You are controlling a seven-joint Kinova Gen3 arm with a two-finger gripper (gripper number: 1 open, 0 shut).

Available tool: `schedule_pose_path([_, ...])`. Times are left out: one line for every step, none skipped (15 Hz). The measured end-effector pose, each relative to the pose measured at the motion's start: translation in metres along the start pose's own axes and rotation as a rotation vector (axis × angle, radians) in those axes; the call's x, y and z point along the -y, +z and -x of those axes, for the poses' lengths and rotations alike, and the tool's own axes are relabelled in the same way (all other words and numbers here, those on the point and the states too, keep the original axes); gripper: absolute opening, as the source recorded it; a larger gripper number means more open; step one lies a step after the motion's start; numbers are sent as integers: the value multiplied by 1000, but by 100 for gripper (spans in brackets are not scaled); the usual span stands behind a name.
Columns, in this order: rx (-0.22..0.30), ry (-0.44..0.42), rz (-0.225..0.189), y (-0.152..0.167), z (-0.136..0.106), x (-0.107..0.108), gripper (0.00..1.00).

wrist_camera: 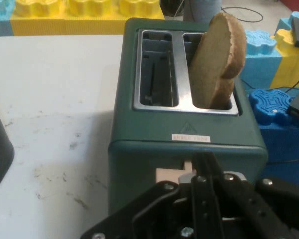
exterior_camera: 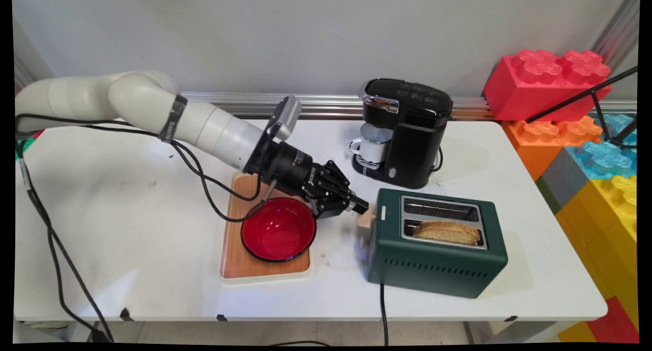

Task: Press the toaster switch

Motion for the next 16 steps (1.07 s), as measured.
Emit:
schedule_pose_path([0,-2,1,2,1,0,0])
schedule_pose_path([-1,-4,1,5,2,1,0])
schedule_pose_path([-2,-7,0,7,3,2,0])
schedule_pose_path([-3,-10,1,9,4,2,0])
schedule_pose_path([-3,-13,0,11,4,3,0])
schedule_pose_path([-3,-15,0,12,5,3,0])
schedule_pose_path([-2,-19,0,14,7,3,0])
schedule_pose_path([0,-21,0,15,8,4,0])
schedule_pose_path([2,-24,0,16,10,4,0])
schedule_pose_path([4,-26,-1,16,11,4,0])
schedule_pose_path([8,-29,-2,17,13,4,0])
schedule_pose_path([11,-31,-2,17,14,4,0])
schedule_pose_path([14,-34,-2,18,16,4,0])
schedule_pose_path([16,-36,-4,19,18,4,0])
schedule_pose_path([18,-39,-4,20,19,4,0])
schedule_pose_path([20,-41,-5,21,20,4,0])
